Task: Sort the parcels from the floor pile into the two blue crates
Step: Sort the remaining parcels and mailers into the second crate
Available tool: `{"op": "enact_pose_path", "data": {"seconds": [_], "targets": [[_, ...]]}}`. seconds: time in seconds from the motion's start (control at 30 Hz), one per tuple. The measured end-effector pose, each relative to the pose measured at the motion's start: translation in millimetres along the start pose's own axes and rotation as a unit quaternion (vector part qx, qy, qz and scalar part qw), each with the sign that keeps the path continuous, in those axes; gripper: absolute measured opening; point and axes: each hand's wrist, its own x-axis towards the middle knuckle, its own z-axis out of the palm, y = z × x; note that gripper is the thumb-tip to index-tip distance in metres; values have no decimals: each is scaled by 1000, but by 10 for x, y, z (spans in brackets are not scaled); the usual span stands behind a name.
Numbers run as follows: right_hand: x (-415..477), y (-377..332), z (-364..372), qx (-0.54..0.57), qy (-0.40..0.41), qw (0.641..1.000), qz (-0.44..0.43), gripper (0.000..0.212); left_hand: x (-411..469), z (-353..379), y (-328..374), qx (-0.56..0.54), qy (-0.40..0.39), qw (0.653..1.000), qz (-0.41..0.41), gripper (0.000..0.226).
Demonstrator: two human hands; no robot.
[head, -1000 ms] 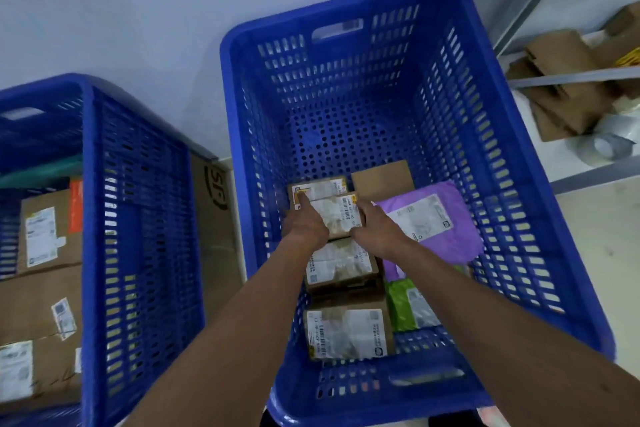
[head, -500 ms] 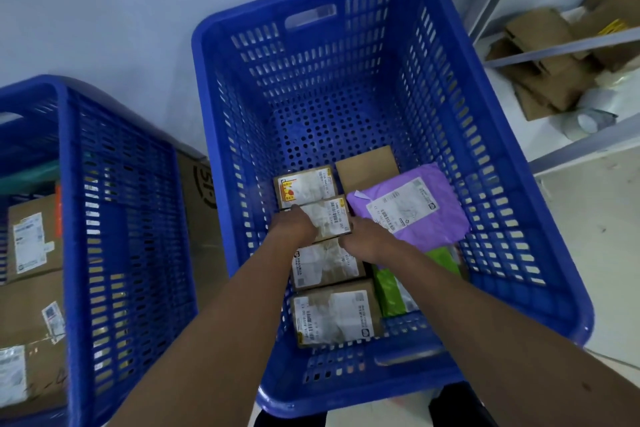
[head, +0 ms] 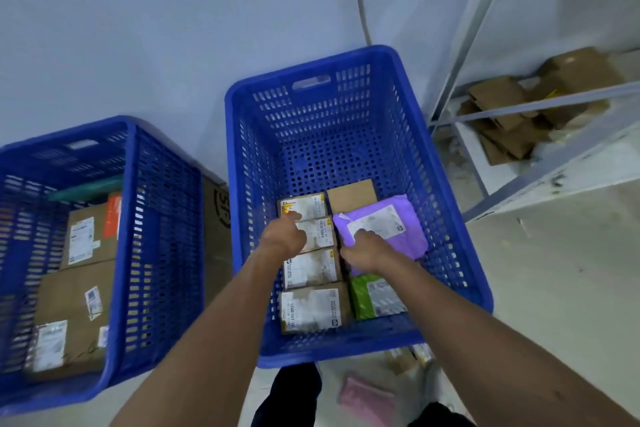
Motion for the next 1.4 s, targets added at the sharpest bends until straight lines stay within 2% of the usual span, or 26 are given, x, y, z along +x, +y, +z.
{"op": "enact_pose_path", "data": {"seconds": [0.23, 0.37, 0.53, 0.73, 0.87, 1.13, 1.23, 1.4], "targets": [[-933, 351, -310, -80, 35, 996, -35, 58, -1123, -50, 189, -111, 80, 991, -7, 47], [-1459, 600, -379, -86, 43, 995, -35, 60, -1751, -47, 193, -136, 101, 985, -24, 43], [-2132, 855, -329, -76, 85, 993, -38, 48, -2519, -14, 169, -160, 110, 980, -35, 41], [-2741, 1103, 8, -41, 122, 991, -17, 37, -3084, 117, -93, -171, 119, 978, -1, 39], [-3163, 1235, 457, -21, 144, 989, 15, 39, -3356, 365, -484, -200, 99, 975, 17, 39], [-3932, 1874, 1498, -41, 135, 984, 112, 37, -3784, 1263, -1085, -238, 10, 971, 24, 16], [-4112, 2133, 1730, -31, 122, 982, 141, 30, -3819, 1580, -1179, -232, -25, 972, 25, 21], [-4201, 2472, 1946, -7, 114, 979, 167, 31, -3965, 2044, -1146, -237, -74, 968, 35, 28]]}}
